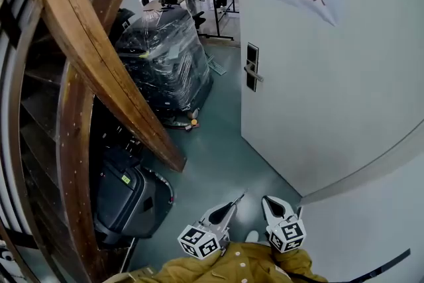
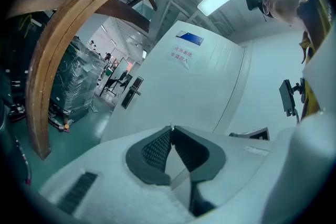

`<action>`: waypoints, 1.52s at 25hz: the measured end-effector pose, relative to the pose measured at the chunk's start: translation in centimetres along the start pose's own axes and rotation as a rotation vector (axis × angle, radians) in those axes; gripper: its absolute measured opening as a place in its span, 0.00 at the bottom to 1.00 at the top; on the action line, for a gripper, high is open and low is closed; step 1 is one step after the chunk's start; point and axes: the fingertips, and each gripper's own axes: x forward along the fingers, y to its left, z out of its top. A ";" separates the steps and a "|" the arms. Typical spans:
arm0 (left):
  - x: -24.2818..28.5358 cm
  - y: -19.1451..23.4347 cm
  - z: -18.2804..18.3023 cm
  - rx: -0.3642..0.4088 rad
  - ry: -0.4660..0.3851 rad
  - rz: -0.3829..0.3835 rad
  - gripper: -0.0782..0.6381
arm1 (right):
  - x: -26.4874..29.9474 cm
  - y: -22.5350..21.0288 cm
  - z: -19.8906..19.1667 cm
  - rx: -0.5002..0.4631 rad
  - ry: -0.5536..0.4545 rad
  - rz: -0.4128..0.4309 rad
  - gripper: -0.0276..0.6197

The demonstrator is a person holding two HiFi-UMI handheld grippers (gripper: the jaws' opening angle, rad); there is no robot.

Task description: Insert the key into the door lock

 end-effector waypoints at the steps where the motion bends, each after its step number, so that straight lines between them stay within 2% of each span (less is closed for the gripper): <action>1: 0.0 0.0 0.0 -0.002 -0.001 0.001 0.14 | 0.0 0.0 0.2 0.003 -0.007 0.004 0.05; 7: -1.0 0.7 0.4 -0.018 -0.003 0.014 0.14 | 0.8 1.0 0.3 0.003 -0.004 0.011 0.05; 14: -3.5 4.4 0.9 -0.039 0.007 0.016 0.14 | 3.6 4.7 -0.9 0.022 0.011 0.011 0.05; 22: -2.1 7.4 2.6 -0.074 0.020 -0.007 0.14 | 7.1 4.8 0.2 0.027 0.011 -0.004 0.05; 29: 3.6 11.5 5.3 -0.079 0.015 0.006 0.14 | 12.8 -0.5 1.9 0.029 0.014 -0.008 0.05; 38: 17.2 15.5 12.4 -0.055 -0.017 0.026 0.14 | 21.9 -11.3 9.4 -0.005 -0.026 0.058 0.05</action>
